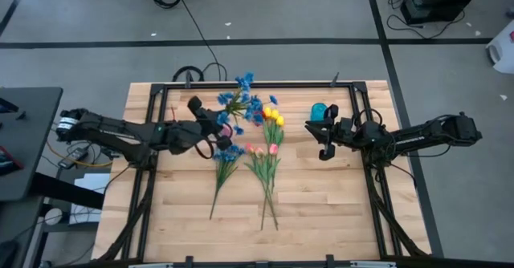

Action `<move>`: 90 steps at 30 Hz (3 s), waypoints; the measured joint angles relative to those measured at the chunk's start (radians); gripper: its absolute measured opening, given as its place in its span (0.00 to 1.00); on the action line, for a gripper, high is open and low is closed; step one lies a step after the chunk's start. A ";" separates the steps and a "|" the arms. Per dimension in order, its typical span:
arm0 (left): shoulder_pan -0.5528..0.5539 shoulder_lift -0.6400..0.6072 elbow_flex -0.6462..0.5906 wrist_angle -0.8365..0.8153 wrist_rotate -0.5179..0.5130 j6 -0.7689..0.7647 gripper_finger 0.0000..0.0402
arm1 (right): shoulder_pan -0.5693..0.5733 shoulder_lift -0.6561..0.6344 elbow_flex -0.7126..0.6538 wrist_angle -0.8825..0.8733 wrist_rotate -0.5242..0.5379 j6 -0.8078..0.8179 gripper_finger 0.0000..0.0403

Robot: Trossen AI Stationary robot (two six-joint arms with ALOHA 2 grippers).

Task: Sort flowers into vase by color
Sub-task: Put the blue flowers into the pink vase

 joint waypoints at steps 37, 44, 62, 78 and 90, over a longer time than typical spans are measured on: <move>0.124 -0.265 -0.544 0.776 0.252 0.018 0.09 | 0.000 0.000 0.000 0.007 0.004 -0.008 0.18; 0.124 -0.259 -0.545 0.693 0.223 -0.015 0.09 | 0.000 0.000 0.000 0.006 0.004 -0.008 0.18; 0.169 -0.221 -0.644 0.710 0.290 -0.095 0.09 | -0.001 0.000 0.000 0.011 0.020 -0.034 0.18; 0.169 -0.218 -0.631 0.618 0.295 -0.160 0.40 | -0.001 0.000 0.000 0.011 0.019 -0.051 0.18; 0.170 -0.243 -0.280 -0.109 0.328 -0.214 0.40 | -0.001 0.000 0.000 0.010 0.019 -0.052 0.18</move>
